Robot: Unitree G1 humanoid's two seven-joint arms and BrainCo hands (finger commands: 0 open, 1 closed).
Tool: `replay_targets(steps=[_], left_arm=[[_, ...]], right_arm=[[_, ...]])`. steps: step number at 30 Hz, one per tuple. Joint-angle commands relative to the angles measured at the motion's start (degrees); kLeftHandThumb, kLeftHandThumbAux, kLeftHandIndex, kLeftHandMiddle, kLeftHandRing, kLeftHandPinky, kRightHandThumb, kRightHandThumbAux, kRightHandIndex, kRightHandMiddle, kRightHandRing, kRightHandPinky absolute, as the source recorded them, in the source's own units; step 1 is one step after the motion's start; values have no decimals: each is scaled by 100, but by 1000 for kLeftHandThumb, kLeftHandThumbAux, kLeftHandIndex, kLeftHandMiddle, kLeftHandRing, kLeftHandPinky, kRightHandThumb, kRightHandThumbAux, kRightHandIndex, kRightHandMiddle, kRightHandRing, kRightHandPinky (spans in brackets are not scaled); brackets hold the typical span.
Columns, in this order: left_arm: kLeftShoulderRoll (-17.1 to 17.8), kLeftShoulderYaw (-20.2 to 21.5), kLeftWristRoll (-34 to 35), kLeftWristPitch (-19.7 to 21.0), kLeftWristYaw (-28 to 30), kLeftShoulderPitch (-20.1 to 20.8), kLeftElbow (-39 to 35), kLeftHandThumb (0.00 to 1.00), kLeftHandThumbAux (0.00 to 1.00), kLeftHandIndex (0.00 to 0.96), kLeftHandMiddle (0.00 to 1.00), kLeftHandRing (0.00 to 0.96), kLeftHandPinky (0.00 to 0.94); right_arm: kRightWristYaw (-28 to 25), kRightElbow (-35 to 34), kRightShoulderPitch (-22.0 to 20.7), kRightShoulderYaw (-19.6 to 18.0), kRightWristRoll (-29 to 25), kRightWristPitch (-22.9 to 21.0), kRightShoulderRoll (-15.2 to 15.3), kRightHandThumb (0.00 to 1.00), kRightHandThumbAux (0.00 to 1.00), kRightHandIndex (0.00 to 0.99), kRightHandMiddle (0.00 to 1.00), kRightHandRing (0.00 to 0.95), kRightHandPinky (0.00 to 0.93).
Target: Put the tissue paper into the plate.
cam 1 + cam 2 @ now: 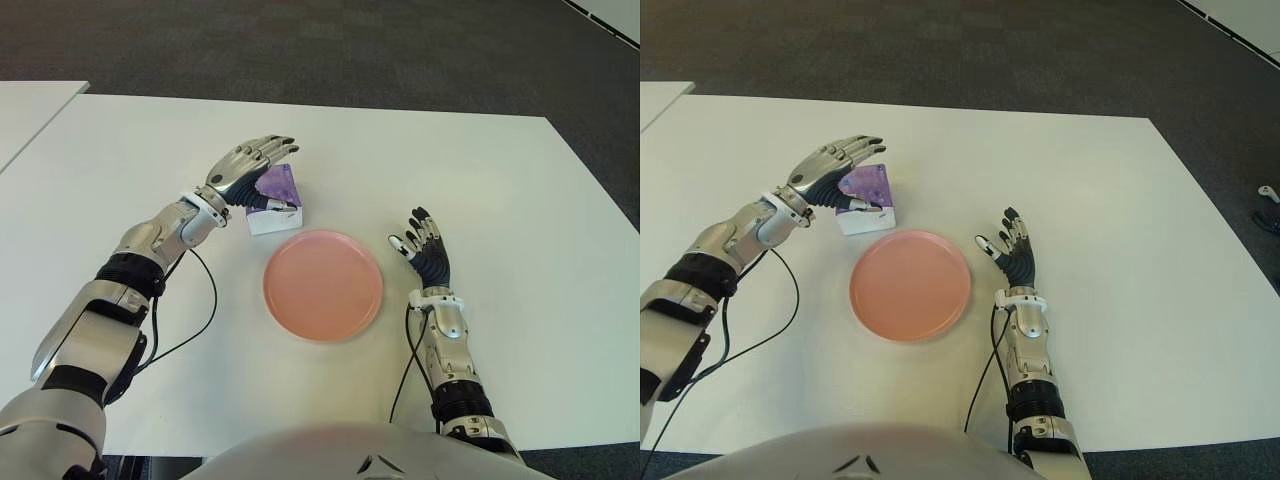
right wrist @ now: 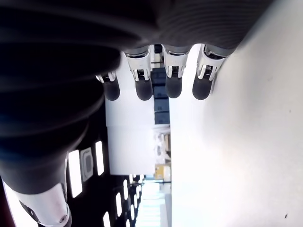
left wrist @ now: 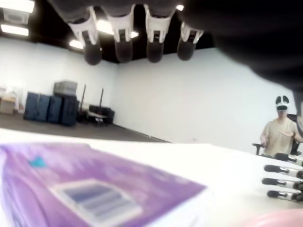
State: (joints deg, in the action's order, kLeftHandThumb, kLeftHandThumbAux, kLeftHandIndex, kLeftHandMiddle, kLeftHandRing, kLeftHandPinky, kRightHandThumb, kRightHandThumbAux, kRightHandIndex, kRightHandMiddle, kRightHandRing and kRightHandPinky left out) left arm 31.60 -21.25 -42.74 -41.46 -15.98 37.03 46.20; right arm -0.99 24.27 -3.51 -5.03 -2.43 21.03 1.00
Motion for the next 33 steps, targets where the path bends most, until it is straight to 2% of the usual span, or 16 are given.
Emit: replay_targets(steps=[1, 9, 17, 23, 33], left_arm=[[-38, -54, 269, -206, 423, 104, 294, 187, 340, 0, 0, 0, 0], [-79, -78, 600, -407, 989, 155, 495, 184, 351, 0, 0, 0, 0], [-64, -124, 641, -478, 1276, 166, 566, 180, 359, 0, 0, 0, 0], [-14, -233, 446, -436, 1206, 197, 627, 167, 364, 0, 0, 0, 0], [167, -621, -357, 33, 700, 374, 590, 108, 326, 0, 0, 0, 0]], right_arm=[[-34, 311, 208, 8, -52, -412, -48, 23, 737, 0, 0, 0, 0], [-54, 389, 177, -8, -47, -425, -20, 26, 712, 0, 0, 0, 0], [-60, 480, 153, 14, 33, -333, 22, 24, 705, 0, 0, 0, 0], [-67, 522, 136, 15, 36, -322, 34, 18, 711, 0, 0, 0, 0], [-26, 526, 139, 8, 29, -364, 20, 16, 738, 0, 0, 0, 0]])
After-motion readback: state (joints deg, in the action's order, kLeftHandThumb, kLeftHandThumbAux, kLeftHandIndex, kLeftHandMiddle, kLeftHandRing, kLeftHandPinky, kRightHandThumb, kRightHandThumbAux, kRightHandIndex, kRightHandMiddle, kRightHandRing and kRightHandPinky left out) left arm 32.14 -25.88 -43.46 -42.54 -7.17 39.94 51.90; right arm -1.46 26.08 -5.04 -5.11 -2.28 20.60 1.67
